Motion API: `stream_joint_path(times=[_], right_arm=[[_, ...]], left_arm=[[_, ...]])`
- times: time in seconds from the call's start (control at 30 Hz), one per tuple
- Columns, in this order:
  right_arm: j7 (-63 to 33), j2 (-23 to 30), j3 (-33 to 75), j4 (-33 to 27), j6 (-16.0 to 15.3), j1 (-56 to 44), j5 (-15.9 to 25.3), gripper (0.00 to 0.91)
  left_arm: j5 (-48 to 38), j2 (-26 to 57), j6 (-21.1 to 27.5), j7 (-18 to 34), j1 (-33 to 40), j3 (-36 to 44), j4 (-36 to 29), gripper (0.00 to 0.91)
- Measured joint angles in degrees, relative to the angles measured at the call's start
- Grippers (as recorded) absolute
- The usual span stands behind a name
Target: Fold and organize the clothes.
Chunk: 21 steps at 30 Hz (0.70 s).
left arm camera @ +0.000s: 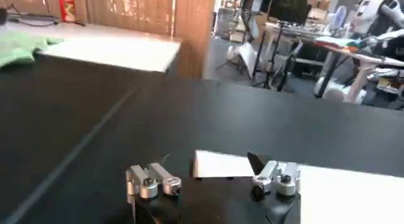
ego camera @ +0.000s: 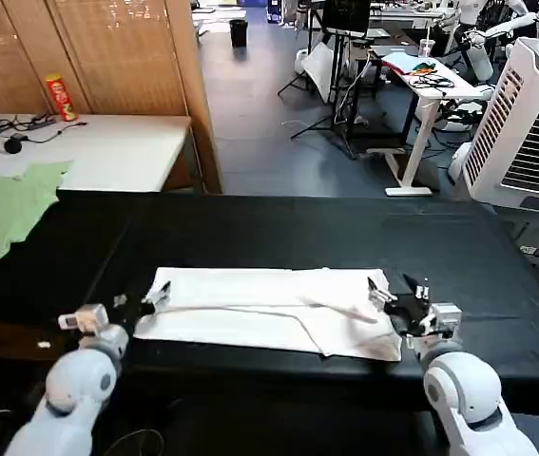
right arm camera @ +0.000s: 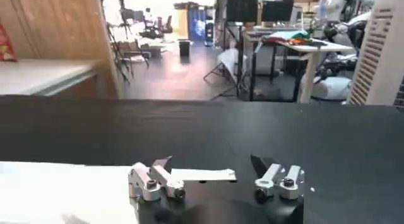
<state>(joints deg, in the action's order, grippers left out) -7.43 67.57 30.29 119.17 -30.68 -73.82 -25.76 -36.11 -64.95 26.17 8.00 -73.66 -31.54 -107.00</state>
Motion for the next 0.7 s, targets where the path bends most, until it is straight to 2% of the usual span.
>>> stream_joint_path(times=[0.03, 0.1, 0.13, 0.2, 0.33, 0.37, 0.5, 0.7], right_arm=[[0.0, 0.0, 0.0, 0.4, 0.0, -0.1, 0.0, 0.878], [0.0, -0.1, 0.1, 0.9, 0.0, -0.4, 0.0, 0.878], [0.0, -0.1, 0.1, 1.1, 0.0, -0.5, 0.0, 0.878], [0.0, -0.1, 0.2, 1.3, 0.1, -0.6, 0.0, 0.878], [0.0, -0.1, 0.2, 1.6, 0.1, -0.6, 0.0, 0.878], [0.0, -0.1, 0.2, 1.7, 0.1, -0.5, 0.0, 0.878], [0.0, 0.1, 0.2, 2.1, 0.1, -0.6, 0.1, 0.878], [-0.3, 0.3, 0.4, 2.6, 0.1, -1.0, 0.2, 0.878]], left_arm=[[0.7, -0.4, -0.1, -0.1, -0.5, 0.0, -0.1, 0.770], [1.1, -0.9, -0.2, -0.2, -1.2, 0.0, -0.2, 0.673], [1.2, -1.1, -0.2, -0.2, -1.6, 0.0, -0.3, 0.556], [1.2, -1.4, -0.2, -0.3, -2.0, 0.0, -0.4, 0.215], [1.2, -1.7, -0.3, -0.3, -2.2, 0.0, -0.3, 0.146], [1.2, -1.8, -0.3, -0.3, -2.1, 0.0, -0.1, 0.098], [0.3, -1.7, -0.1, -0.3, -1.5, -0.1, 0.6, 0.000], [-2.8, -0.7, 1.0, -0.8, -0.8, -0.3, 1.7, 0.000]])
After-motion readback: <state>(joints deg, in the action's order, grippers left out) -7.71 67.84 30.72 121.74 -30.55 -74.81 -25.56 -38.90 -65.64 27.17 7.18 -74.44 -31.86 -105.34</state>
